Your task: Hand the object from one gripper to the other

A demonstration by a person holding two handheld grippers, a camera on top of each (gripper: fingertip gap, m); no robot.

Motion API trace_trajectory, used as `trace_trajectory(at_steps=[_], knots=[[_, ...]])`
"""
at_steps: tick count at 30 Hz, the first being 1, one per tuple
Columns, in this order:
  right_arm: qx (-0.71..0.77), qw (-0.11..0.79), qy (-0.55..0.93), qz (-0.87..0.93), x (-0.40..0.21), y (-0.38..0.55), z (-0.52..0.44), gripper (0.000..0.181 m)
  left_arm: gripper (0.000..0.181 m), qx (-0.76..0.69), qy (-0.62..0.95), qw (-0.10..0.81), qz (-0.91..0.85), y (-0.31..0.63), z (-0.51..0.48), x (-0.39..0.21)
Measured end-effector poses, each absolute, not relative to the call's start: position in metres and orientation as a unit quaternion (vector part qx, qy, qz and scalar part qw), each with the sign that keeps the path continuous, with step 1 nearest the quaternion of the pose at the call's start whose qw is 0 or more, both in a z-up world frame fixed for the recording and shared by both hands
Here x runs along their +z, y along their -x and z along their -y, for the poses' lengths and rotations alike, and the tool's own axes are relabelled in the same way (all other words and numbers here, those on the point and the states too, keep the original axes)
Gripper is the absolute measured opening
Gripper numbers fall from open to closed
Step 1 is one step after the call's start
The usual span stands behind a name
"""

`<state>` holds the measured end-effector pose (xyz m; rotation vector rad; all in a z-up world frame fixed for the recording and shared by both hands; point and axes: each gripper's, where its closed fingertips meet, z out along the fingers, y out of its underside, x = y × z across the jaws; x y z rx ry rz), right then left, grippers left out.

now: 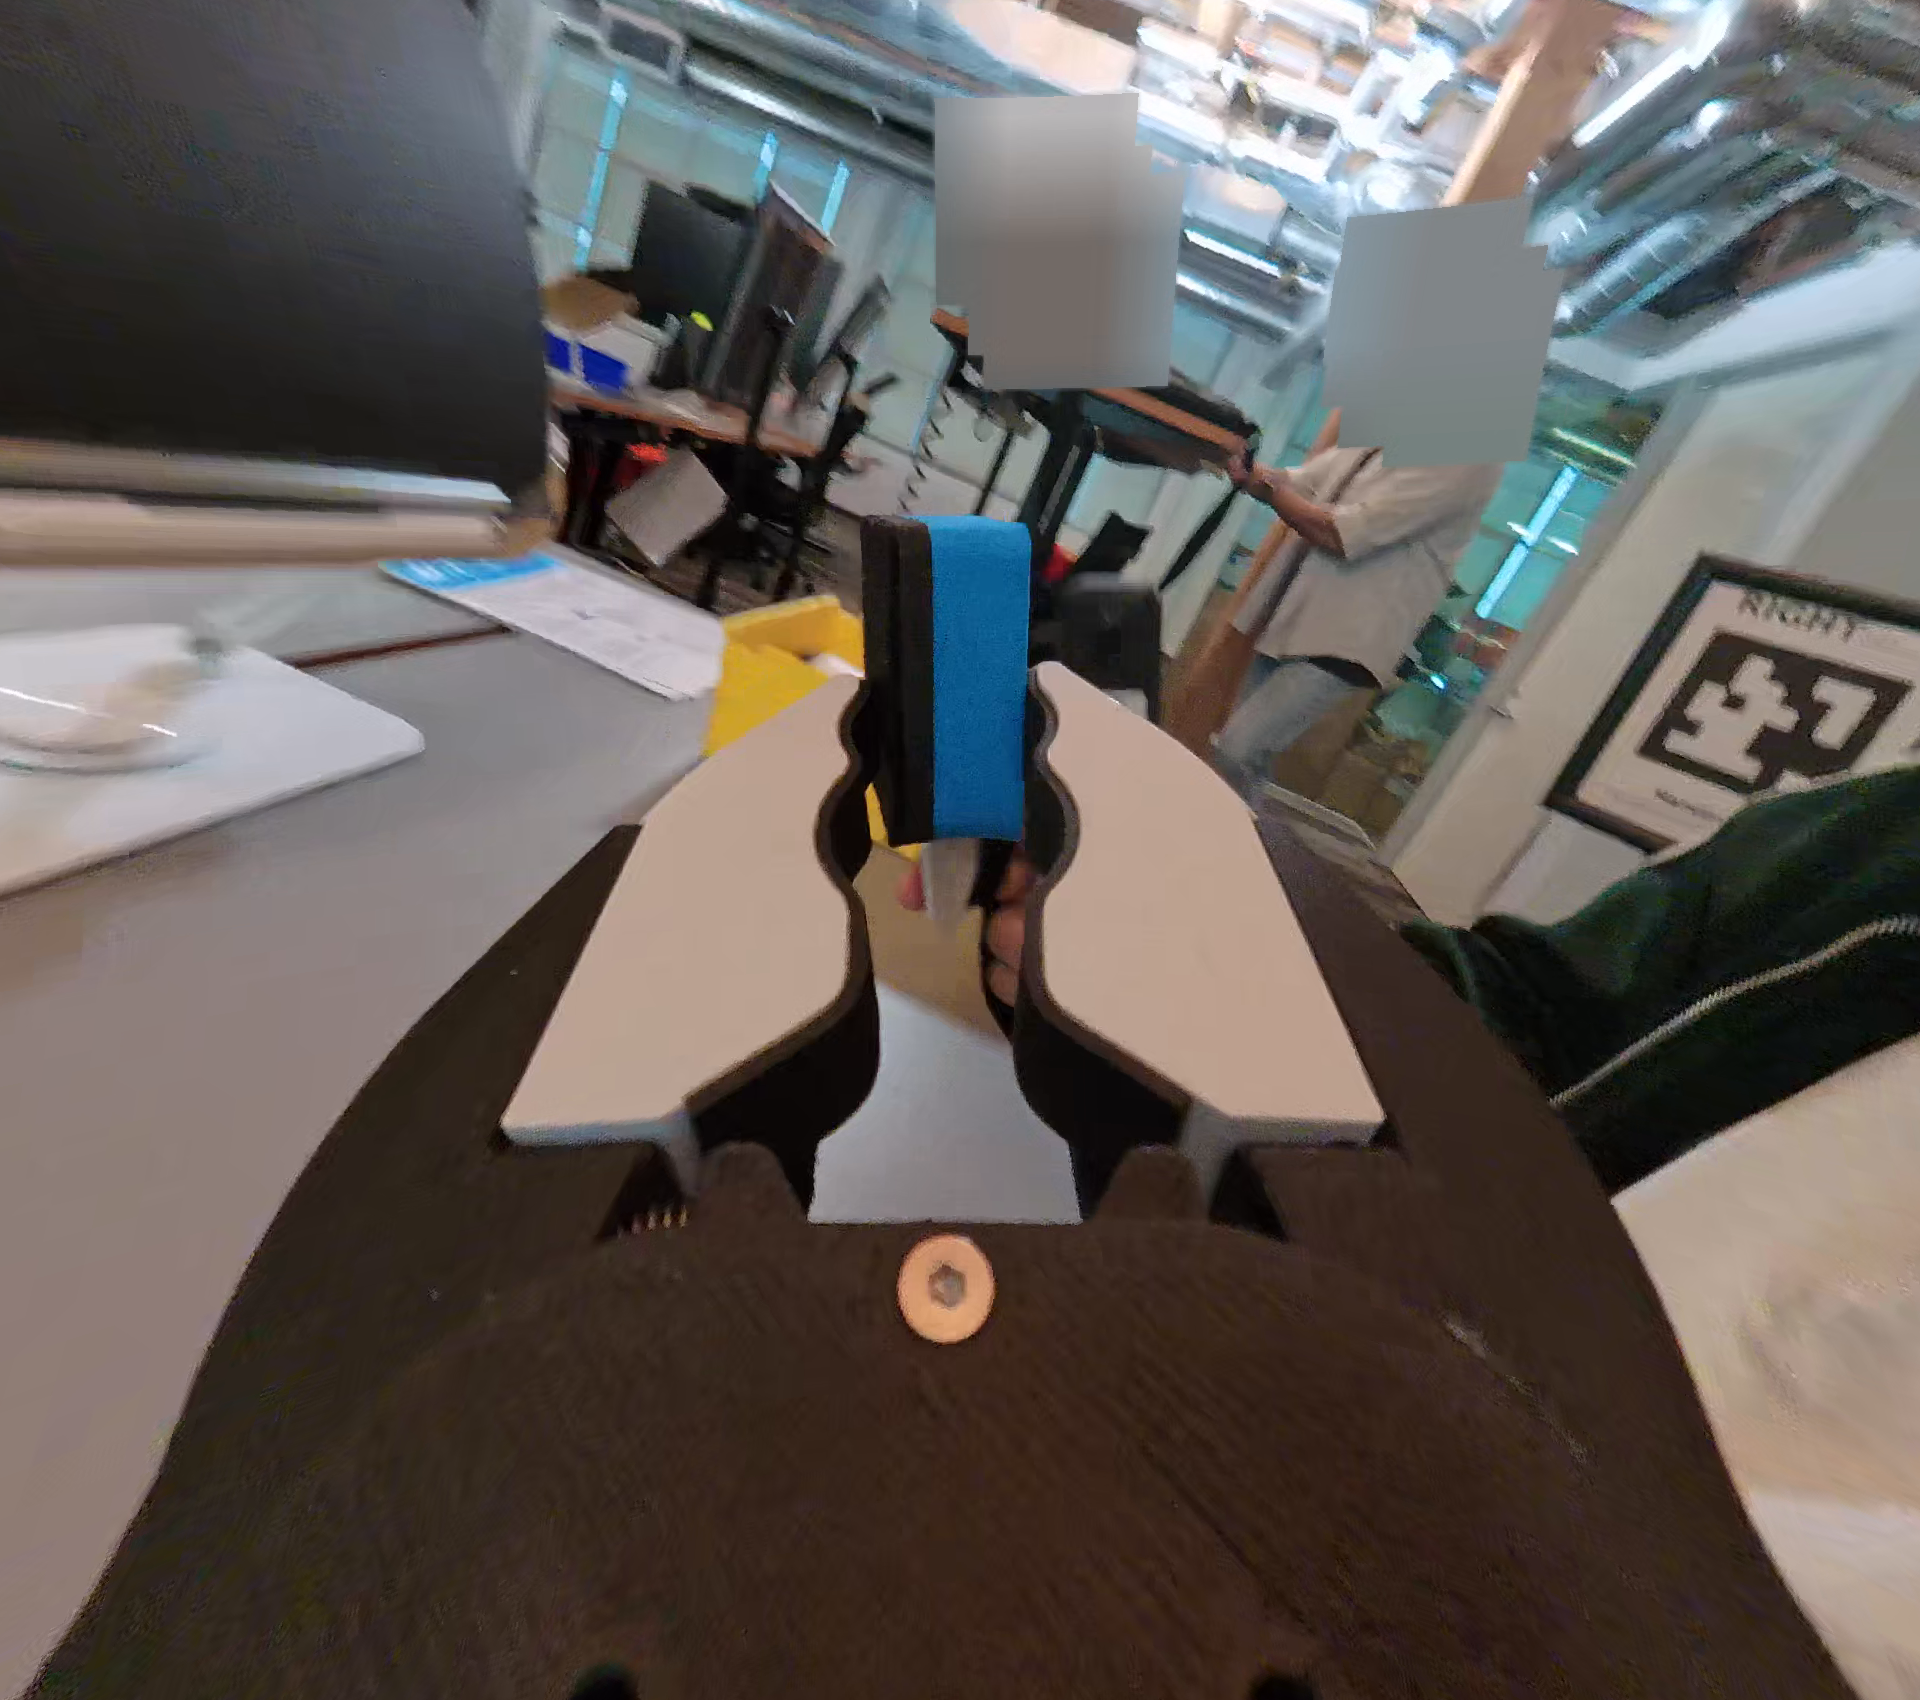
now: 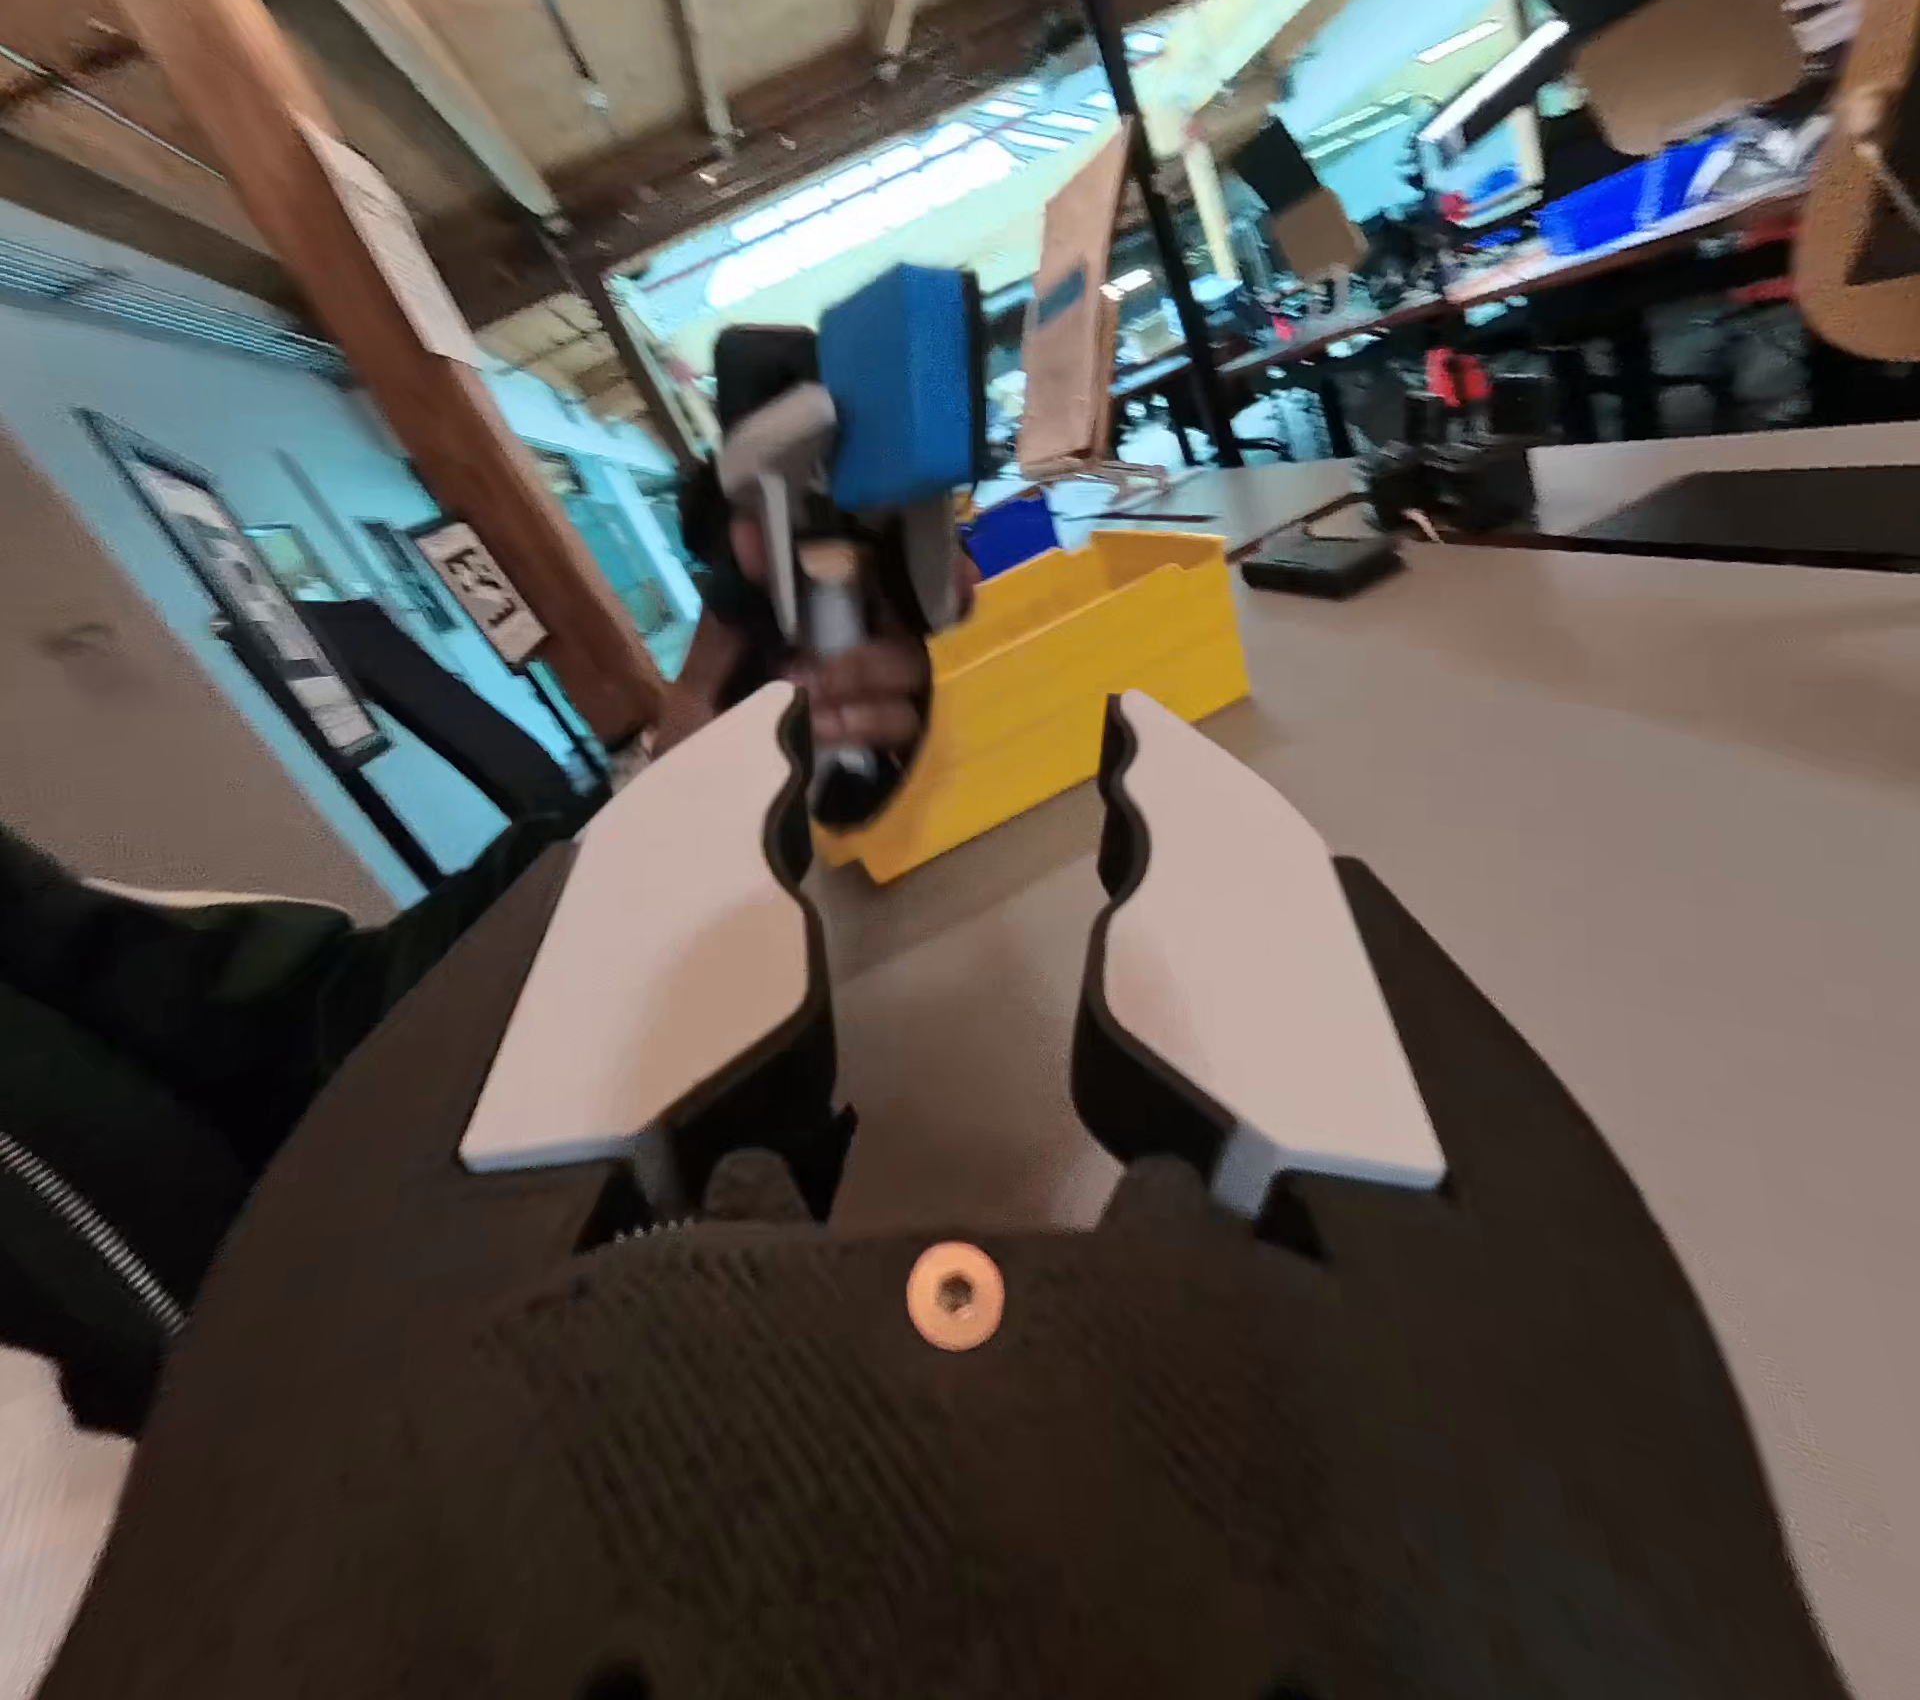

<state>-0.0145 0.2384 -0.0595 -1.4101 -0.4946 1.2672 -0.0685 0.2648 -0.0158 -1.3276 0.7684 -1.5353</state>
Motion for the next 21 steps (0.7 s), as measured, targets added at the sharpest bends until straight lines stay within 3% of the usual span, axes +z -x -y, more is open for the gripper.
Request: trace_trajectory(at_steps=[7, 10, 21], knots=[[0.551, 0.514, 0.613, 0.236, -0.103, -0.028, -0.238, 0.049, 0.027, -0.655, 0.550, 0.380, -0.351, -0.023, -0.244, -0.098], [0.625, 0.494, 0.581, 0.166, -0.096, -0.054, -0.249, 0.043, 0.027, -0.666, 0.549, 0.365, -0.350, -0.040, -0.252, -0.103], [0.598, 0.484, 0.604, 0.209, -0.111, -0.039, -0.248, 0.024, 0.027, -0.719, 0.524, 0.305, -0.340, -0.047, -0.235, -0.114]])
